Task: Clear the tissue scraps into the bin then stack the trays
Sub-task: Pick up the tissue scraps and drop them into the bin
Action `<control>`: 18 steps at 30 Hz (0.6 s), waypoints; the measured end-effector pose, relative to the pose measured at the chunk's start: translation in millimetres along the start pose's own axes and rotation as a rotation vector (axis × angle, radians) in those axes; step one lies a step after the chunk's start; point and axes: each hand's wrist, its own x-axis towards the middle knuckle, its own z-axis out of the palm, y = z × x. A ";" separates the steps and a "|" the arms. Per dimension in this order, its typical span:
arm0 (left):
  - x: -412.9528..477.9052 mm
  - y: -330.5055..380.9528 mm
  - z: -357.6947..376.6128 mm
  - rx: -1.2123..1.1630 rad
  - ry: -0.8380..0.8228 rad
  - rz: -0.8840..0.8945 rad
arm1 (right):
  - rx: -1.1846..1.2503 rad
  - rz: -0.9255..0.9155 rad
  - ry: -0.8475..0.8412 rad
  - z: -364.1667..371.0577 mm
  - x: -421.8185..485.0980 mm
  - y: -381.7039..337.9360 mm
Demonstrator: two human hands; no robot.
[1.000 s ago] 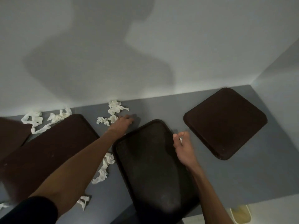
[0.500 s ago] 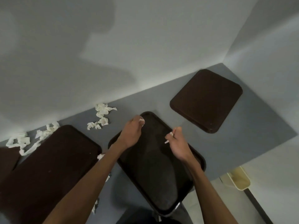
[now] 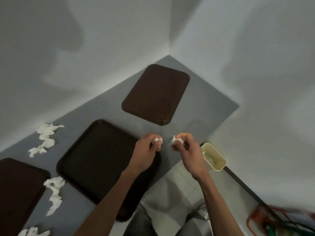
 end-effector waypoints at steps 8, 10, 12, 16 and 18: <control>22.2 85.3 173.8 -0.249 0.019 -0.136 | -0.087 0.028 0.099 -172.3 10.2 80.1; 30.5 94.3 218.7 -0.279 -0.035 -0.134 | -0.107 0.050 0.124 -210.4 11.3 102.7; 38.6 98.6 258.4 -0.261 -0.091 -0.136 | -0.107 0.102 0.152 -244.1 12.4 127.3; 56.1 94.7 322.7 -0.290 -0.148 -0.174 | -0.060 0.213 0.230 -291.9 17.1 180.7; 72.1 80.4 355.7 -0.233 -0.173 -0.195 | -0.062 0.254 0.260 -307.4 25.6 214.6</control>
